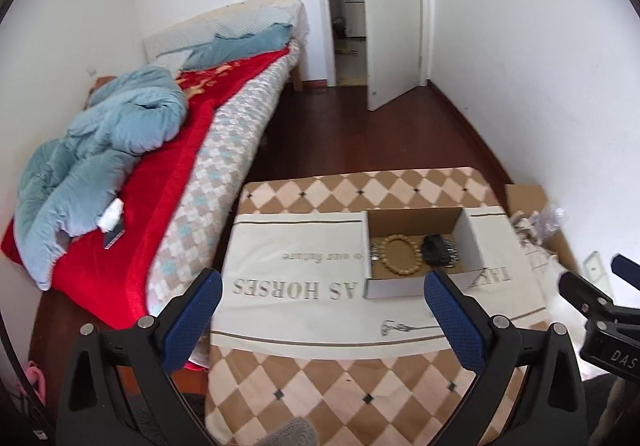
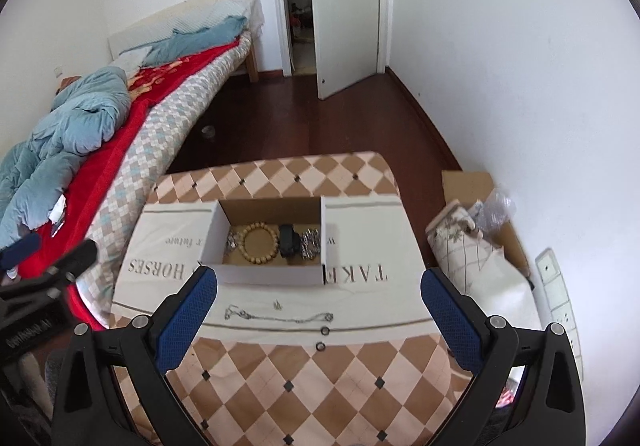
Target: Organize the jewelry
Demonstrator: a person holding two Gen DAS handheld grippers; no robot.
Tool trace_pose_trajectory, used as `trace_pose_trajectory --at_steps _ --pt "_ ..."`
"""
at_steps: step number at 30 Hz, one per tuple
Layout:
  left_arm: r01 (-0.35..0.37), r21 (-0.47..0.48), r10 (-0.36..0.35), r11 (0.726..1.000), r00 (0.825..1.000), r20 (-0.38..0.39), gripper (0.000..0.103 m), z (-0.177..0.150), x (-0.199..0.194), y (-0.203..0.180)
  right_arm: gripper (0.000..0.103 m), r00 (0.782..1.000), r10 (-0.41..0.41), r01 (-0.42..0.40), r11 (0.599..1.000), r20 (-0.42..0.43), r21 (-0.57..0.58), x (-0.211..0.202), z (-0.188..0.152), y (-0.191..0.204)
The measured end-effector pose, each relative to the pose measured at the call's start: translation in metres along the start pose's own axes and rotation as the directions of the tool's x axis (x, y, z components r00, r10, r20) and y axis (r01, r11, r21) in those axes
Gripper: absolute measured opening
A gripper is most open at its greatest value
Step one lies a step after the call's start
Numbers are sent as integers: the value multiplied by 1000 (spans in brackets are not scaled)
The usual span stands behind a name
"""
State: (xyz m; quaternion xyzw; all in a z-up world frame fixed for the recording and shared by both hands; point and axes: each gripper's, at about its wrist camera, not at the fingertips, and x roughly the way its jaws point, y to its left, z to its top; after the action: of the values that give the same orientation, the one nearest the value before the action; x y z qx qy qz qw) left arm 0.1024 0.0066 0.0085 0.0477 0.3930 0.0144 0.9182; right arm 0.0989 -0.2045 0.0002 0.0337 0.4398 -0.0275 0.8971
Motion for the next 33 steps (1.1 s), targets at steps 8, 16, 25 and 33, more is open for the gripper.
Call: trace_pose_trajectory --at_steps 8,16,25,33 --pt "-164 5 164 986 983 -87 103 -35 57 2 72 980 68 -54 996 -189 76 93 -62 -31" --pt "-223 93 238 970 949 -206 103 -70 120 -5 56 969 54 -43 998 -242 49 165 -105 -19" --pt "-180 121 206 976 944 -258 103 -75 144 -20 13 975 -34 20 998 -217 -67 185 -123 -3" --pt "-13 135 55 991 946 -318 103 -73 152 -84 13 984 17 11 988 -177 157 166 -108 -73"
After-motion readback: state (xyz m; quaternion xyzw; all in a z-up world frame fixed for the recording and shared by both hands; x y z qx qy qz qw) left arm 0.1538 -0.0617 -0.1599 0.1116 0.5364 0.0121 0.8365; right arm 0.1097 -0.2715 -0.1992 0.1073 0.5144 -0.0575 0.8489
